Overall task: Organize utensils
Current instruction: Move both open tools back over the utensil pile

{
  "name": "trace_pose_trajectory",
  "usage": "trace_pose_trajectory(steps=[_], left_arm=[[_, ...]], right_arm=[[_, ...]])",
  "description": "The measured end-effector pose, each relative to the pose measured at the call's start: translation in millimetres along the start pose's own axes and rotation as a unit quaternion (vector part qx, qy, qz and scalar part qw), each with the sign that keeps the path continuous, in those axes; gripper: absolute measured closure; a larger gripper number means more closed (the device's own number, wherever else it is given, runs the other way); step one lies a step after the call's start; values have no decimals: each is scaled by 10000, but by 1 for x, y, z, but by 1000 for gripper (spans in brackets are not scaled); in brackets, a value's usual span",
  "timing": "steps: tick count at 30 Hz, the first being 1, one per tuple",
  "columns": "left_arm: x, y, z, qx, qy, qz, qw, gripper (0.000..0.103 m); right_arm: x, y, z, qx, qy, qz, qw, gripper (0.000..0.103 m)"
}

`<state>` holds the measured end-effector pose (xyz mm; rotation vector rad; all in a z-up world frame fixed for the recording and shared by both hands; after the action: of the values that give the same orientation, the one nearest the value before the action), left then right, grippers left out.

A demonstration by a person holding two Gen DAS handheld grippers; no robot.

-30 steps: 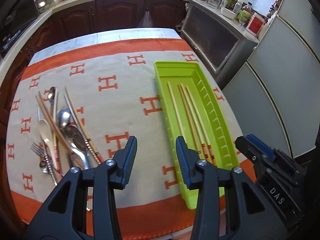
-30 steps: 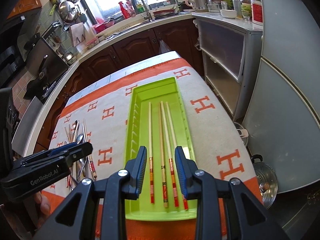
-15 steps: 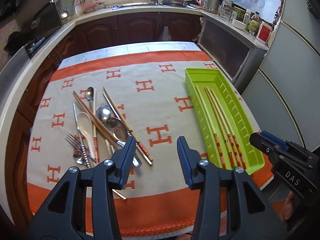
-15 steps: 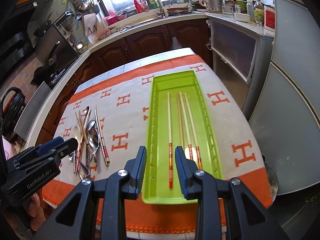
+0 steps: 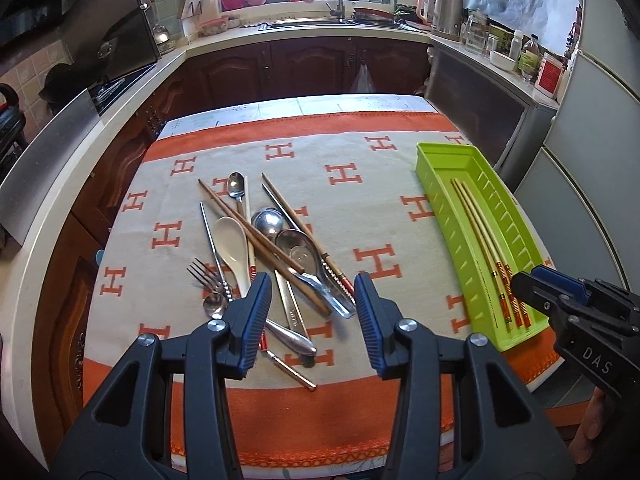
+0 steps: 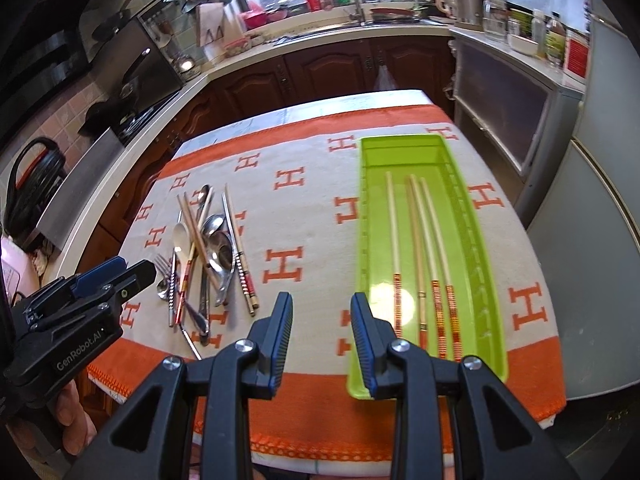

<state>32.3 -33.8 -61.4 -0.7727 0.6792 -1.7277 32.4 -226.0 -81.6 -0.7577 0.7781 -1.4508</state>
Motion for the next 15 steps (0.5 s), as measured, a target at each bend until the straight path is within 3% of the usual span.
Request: trace_pose_trajectory(steps=[4, 10, 15], left_arm=[[-18, -4, -1, 72, -75, -63, 9999, 63], [-64, -13, 3, 432, -232, 252, 9985, 63], [-109, -11, 8, 469, -626, 408, 9961, 63]], right_arm=[[-19, 8, 7, -72, -185, 142, 9997, 73], [-52, 29, 28, -139, -521, 414, 9977, 73], [-76, 57, 46, -312, -758, 643, 9946, 73]])
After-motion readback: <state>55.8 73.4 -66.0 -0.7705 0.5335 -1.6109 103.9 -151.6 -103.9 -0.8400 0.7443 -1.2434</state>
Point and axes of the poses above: each gripper's, at about its wrist camera, not at the fingertips, and y roughly the way its jaws point, x to its right, z to its top, the point moved 1 cm from there along y, roughly the way its jaws point, and after that the axes turned 15 degrees about -z, right-handed, at the moved point
